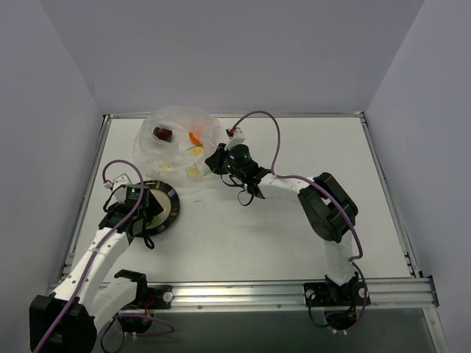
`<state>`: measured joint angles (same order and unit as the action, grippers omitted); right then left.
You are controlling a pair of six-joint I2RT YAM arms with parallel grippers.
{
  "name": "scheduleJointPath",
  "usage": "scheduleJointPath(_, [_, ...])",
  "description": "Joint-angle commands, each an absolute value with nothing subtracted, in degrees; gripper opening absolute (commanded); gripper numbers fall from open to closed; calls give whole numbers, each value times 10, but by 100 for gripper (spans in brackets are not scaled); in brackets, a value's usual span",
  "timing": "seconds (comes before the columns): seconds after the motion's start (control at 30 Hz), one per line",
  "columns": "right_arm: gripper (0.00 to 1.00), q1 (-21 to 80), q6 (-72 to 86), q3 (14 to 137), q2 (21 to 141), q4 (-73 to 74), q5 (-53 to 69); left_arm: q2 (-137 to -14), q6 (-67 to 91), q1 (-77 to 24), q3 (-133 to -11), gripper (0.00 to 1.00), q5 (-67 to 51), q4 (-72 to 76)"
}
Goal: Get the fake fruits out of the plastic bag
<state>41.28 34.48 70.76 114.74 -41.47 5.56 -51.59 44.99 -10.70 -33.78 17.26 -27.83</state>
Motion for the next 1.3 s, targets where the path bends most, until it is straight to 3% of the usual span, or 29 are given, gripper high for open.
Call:
scheduleJointPath(0.0, [0, 417, 336, 707, 1107, -428, 59, -535, 434, -95, -345, 55, 200, -224])
scheduleJointPath(0.07, [0, 419, 334, 708, 1106, -425, 56, -547, 434, -93, -343, 57, 188, -216])
scheduleJointPath(0.2, [0, 419, 332, 707, 1105, -423, 55, -543, 432, -92, -345, 85, 187, -224])
scheduleJointPath(0.33, [0, 419, 331, 704, 1104, -421, 53, -517, 434, -92, -356, 96, 185, -250])
scheduleJointPath(0.73, [0, 420, 329, 681, 1084, -425, 36, -431, 433, -137, -448, 97, 72, -299])
scheduleJointPath(0.9, [0, 420, 329, 671, 1075, -427, 29, -539, 428, -249, -518, 94, 118, -250])
scheduleJointPath(1.03, [0, 419, 324, 652, 1058, -427, 18, -627, 412, -265, -574, 93, 124, -197])
scheduleJointPath(1.2, [0, 418, 323, 630, 1031, -427, 2, -746, 401, -267, -625, 83, 106, -130])
scheduleJointPath(1.27, [0, 417, 325, 624, 1023, -427, -16, -796, 393, -269, -648, 74, 108, -115])
